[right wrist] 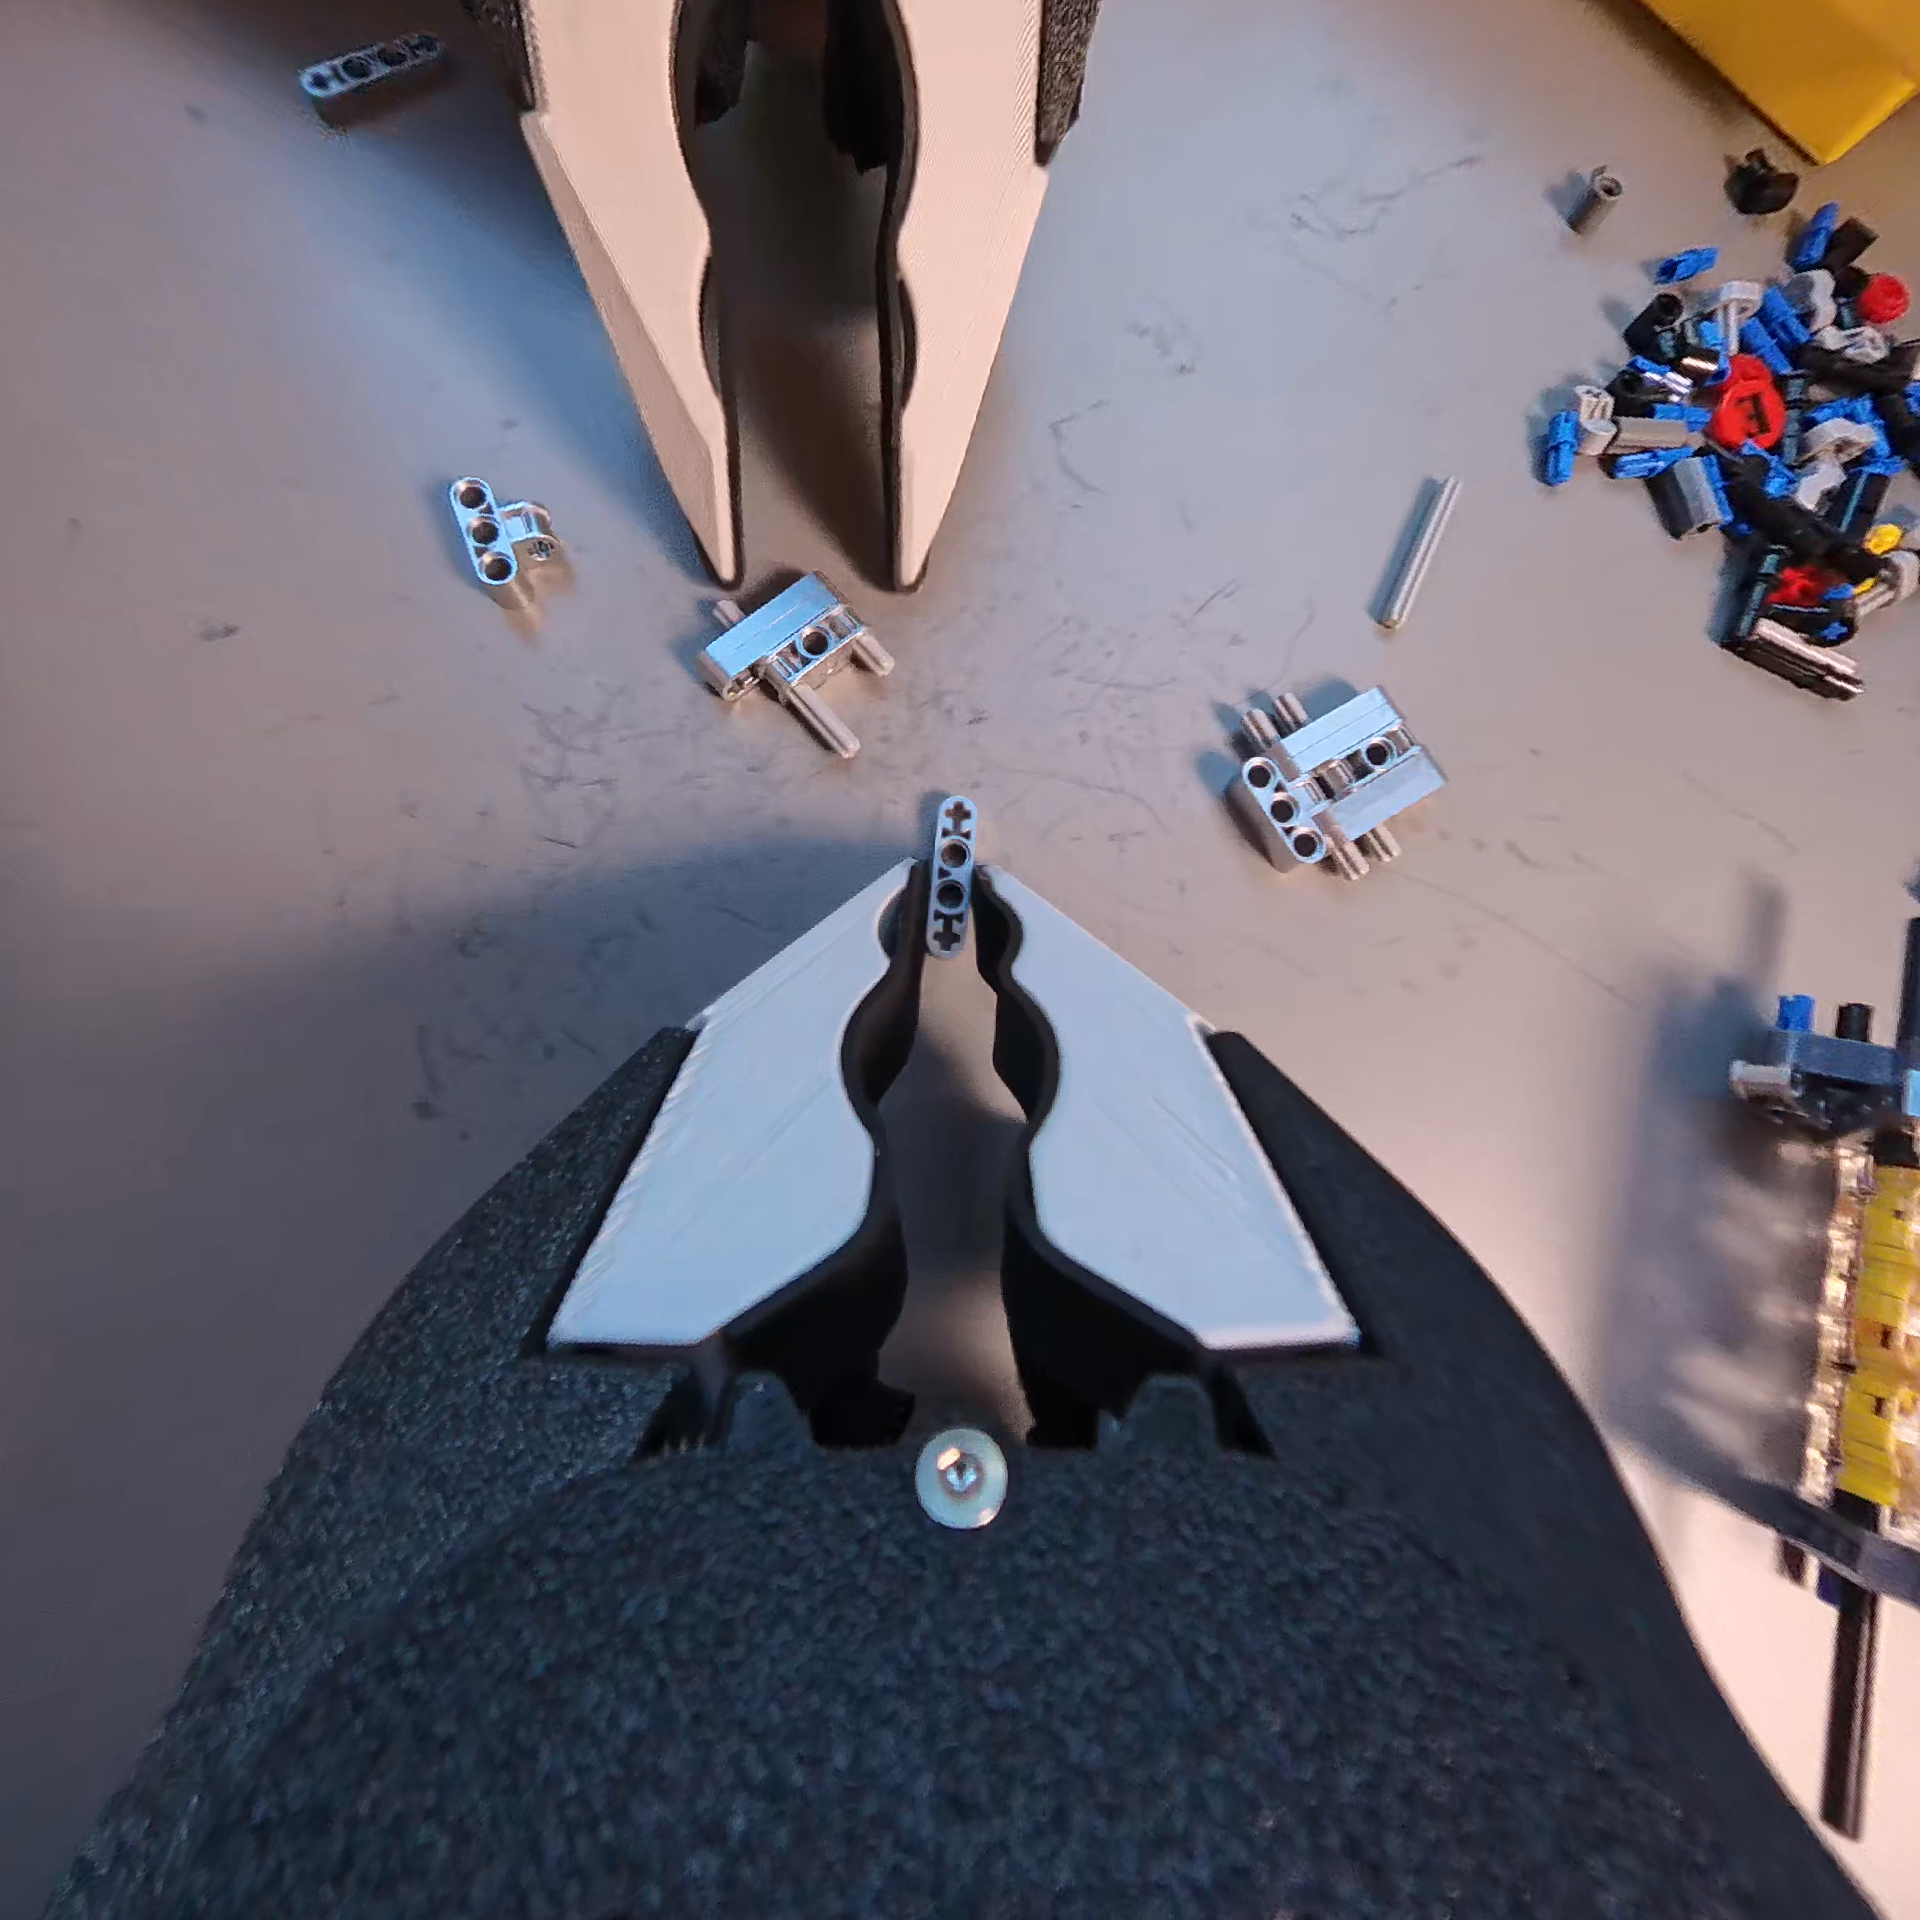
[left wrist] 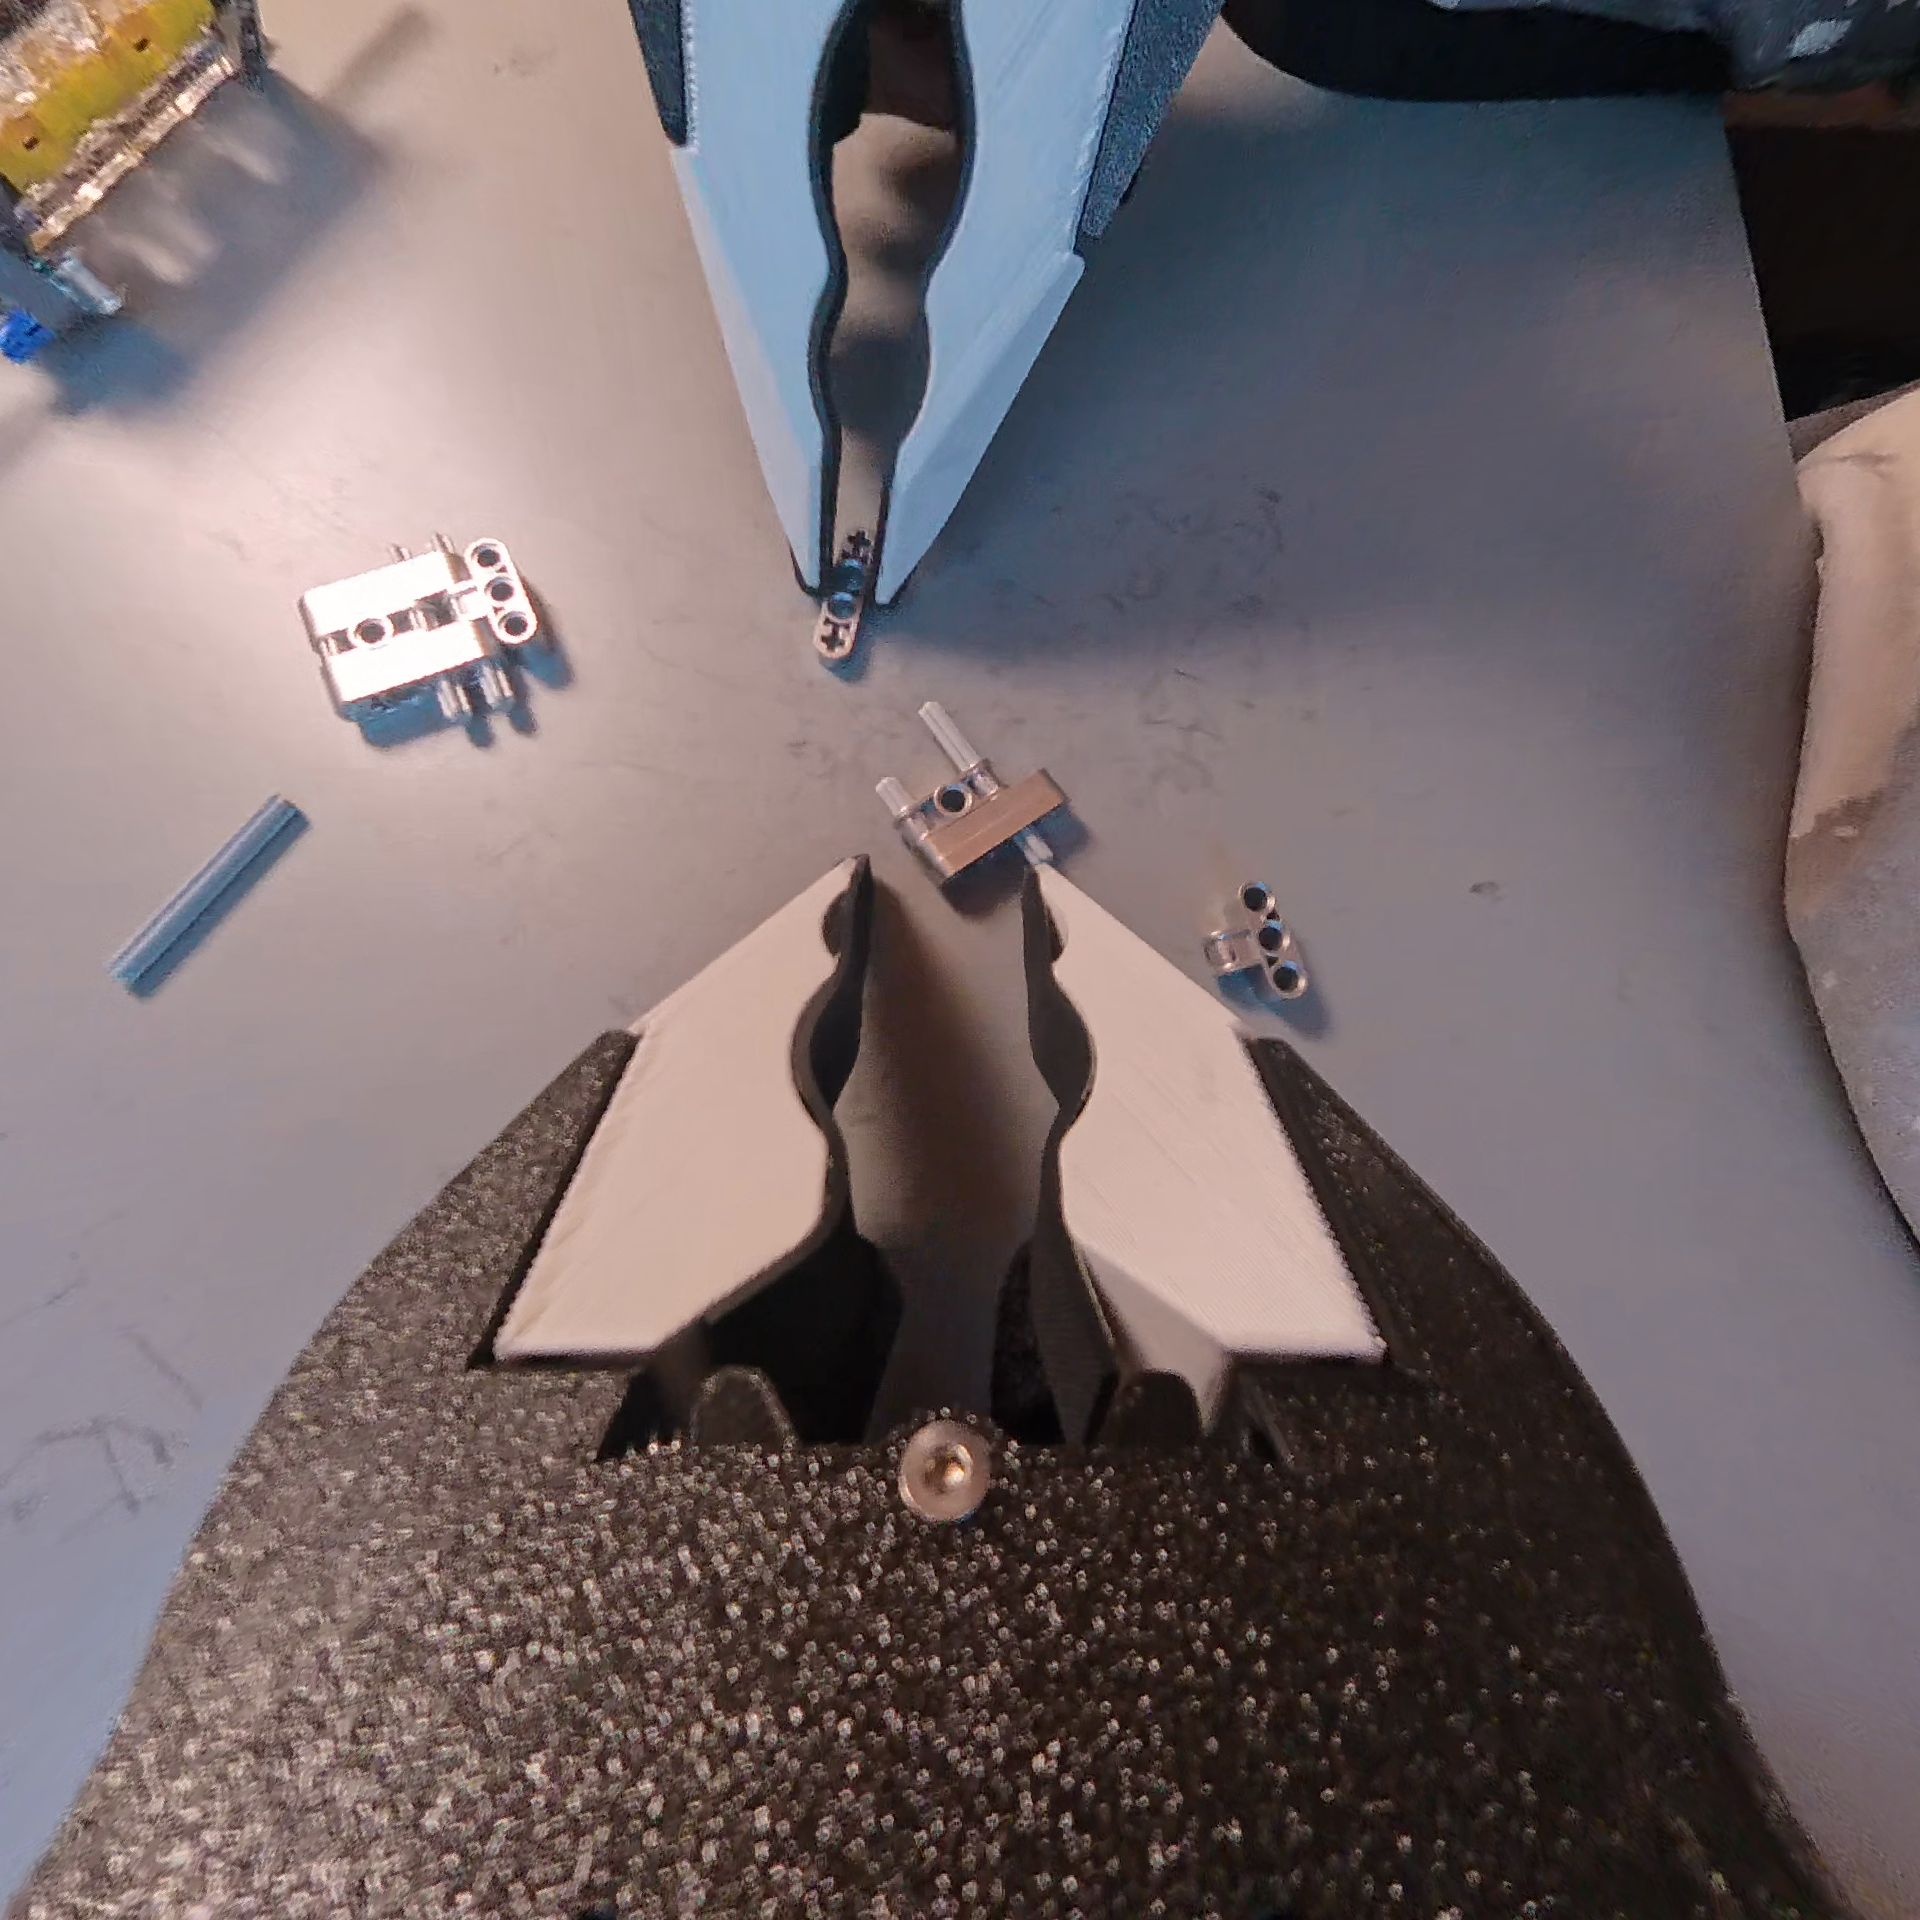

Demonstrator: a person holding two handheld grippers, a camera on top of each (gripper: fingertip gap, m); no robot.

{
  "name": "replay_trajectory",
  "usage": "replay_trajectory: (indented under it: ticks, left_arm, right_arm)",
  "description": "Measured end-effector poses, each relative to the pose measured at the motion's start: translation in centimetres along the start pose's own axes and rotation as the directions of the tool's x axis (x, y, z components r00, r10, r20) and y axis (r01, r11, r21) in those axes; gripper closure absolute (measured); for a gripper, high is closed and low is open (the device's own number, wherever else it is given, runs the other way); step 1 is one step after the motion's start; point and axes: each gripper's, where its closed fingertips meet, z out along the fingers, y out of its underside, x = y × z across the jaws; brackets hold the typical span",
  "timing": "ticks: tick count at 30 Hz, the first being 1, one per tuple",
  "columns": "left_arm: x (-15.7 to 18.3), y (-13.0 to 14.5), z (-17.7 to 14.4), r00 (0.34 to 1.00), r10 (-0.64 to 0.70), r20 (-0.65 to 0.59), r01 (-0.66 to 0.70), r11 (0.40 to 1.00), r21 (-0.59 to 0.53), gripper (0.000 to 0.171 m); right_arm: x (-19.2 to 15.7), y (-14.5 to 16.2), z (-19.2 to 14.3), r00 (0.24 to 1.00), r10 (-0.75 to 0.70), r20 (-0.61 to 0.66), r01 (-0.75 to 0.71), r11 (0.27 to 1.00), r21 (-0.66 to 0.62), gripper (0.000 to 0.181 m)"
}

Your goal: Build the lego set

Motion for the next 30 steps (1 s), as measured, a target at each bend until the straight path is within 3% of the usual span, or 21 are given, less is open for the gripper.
replay_trajectory:
  ticks: [3,7,14,19,22,30]
  left_arm:
    - [0.3,-0.3,0.4,1.0,0.001,0.0,-0.001,1.0,0.003,0.145]
    - [0.6,-0.4,0.6,1.0,0.014,-0.005,-0.014,1.0,-0.002,0.147]
    - [-0.3,-1.6,-0.3,0.999,0.006,0.034,-0.008,0.997,0.081,0.149]
    - [-0.4,-3.7,-1.3,0.978,0.15,0.146,-0.173,0.971,0.165,0.152]
    - [0.1,-4.1,-1.5,0.967,0.201,0.153,-0.228,0.956,0.183,0.165]
    - [0.4,-3.5,-1.1,0.984,0.16,0.082,-0.173,0.969,0.176,0.169]
  right_arm:
    - [-0.3,-0.1,0.0,0.999,0.033,-0.012,-0.033,0.999,-0.012,0.176]
    - [-0.9,-0.8,0.2,0.982,0.189,0.021,-0.189,0.982,0.01,0.176]
    - [-1.8,-3.7,-0.8,0.867,0.443,0.227,-0.478,0.868,0.133,0.175]
    - [-2.4,-5.2,-1.0,0.813,0.475,0.335,-0.548,0.819,0.169,0.175]
    - [-2.8,-5.5,-0.9,0.803,0.466,0.371,-0.554,0.814,0.177,0.175]
    - [-2.7,-5.5,-0.8,0.796,0.468,0.385,-0.562,0.807,0.182,0.179]
